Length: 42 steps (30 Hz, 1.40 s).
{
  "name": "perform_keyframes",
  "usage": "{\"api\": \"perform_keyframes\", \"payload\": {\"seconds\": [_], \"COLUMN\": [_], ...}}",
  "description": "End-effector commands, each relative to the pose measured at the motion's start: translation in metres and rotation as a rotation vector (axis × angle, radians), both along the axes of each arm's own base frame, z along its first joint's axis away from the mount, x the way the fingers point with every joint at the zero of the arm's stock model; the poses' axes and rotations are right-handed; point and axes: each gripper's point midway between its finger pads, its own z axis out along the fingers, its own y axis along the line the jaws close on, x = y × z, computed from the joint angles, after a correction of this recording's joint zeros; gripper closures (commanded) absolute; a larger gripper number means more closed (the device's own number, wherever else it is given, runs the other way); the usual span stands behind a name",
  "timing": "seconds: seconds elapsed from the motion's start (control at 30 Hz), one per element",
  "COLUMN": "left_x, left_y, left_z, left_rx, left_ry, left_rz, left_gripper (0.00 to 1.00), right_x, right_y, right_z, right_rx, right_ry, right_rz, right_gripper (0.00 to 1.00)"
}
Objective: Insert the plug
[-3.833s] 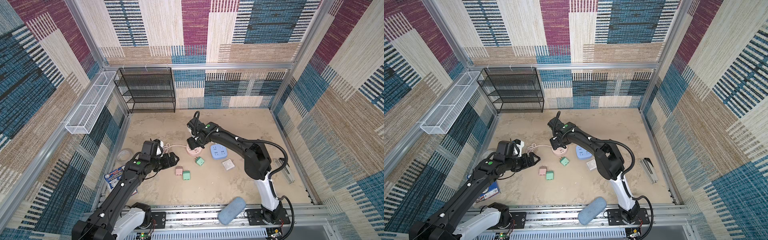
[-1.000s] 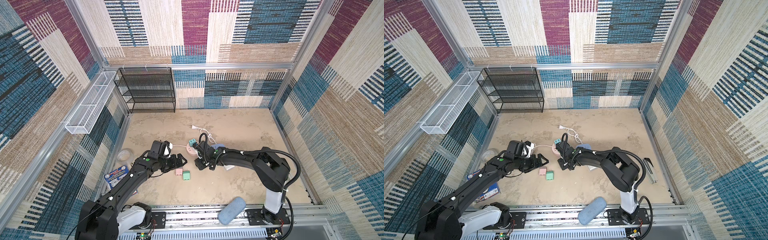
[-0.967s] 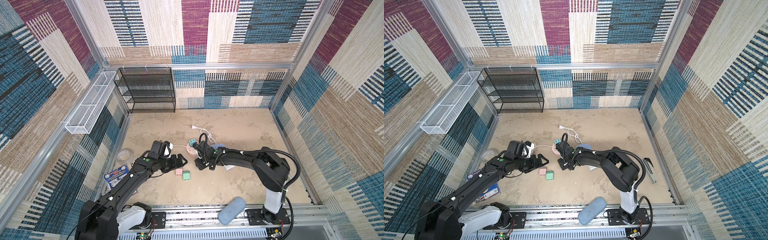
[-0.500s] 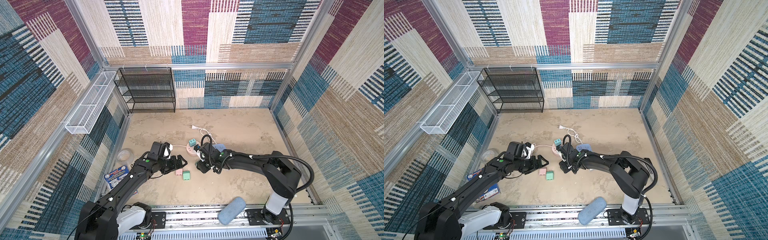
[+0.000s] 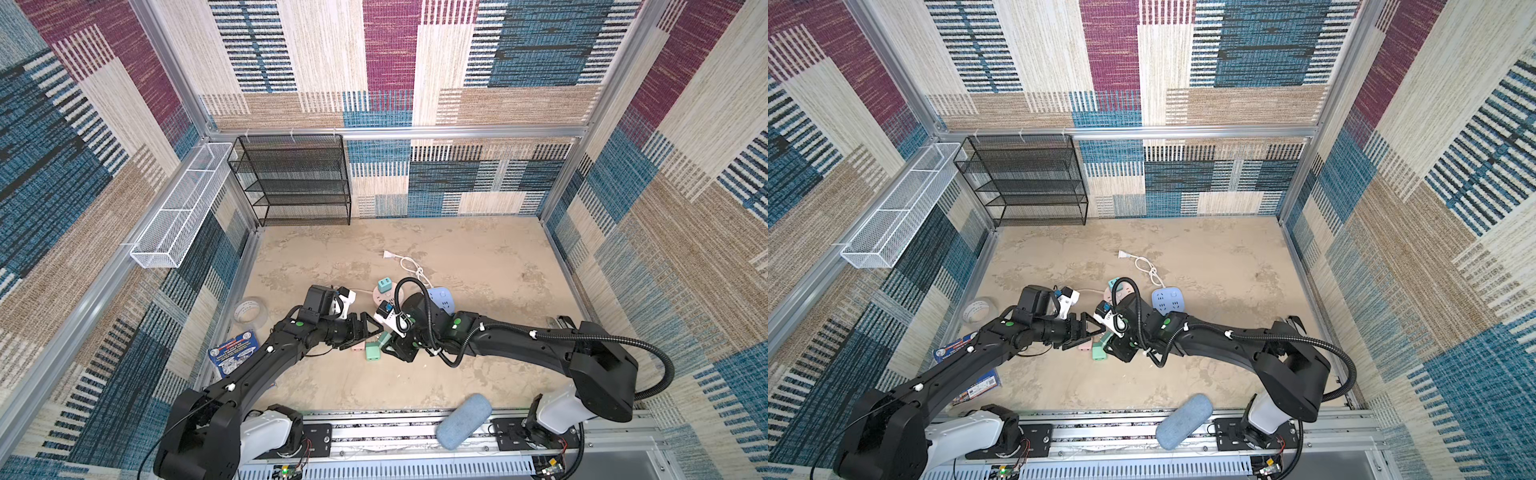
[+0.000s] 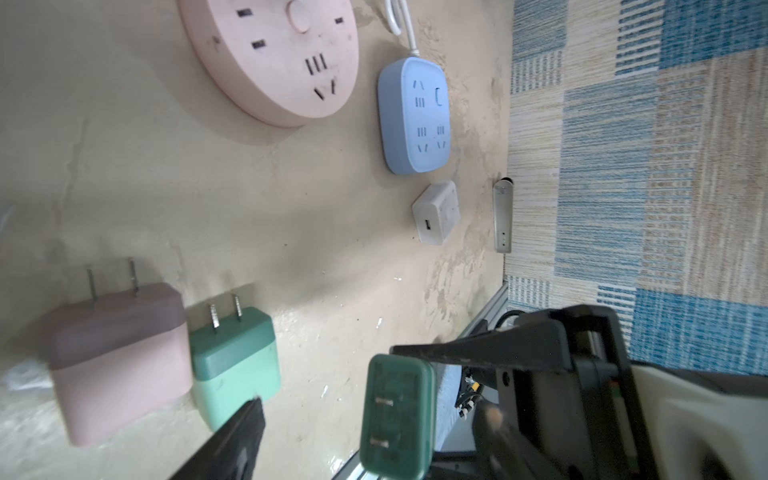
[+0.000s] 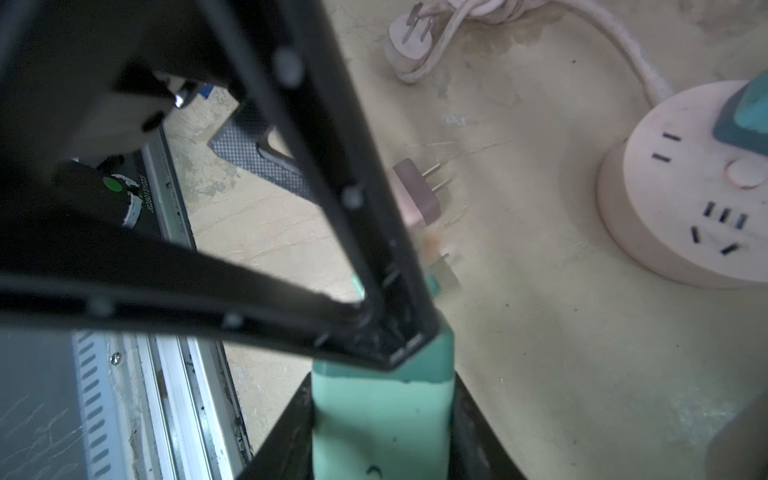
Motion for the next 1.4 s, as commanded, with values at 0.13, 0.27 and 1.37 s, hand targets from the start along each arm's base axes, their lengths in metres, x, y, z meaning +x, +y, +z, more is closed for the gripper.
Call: {"api": "perform_keyframes", "payload": {"seconds": [0.13, 0.27, 1.37], "left_x": [-0.006, -0.006, 0.011], "left_y": [-0.013, -0.016, -0.012], "left_z": [0.010, 0.013, 0.023], "left_rx": [-0.114, -0.137, -0.146], "left_ry": [0.025, 0.027, -0.041], "left_rz": [-0.048, -0.056, 0.054], "left_gripper": [0.30, 0.36, 1.00], "right_x": [0.012, 0.014, 0.032], "right_y": [0.011, 0.012, 0.009], "right_z": [0.028, 0.031, 0.066], "right_rx": [0.059, 0.058, 0.191], "right_ry": [-0.075, -0.085, -0.104], "right_rz": [-0.008, -0.006, -0.156], "right_gripper": [0.83, 0.83, 0.36]}}
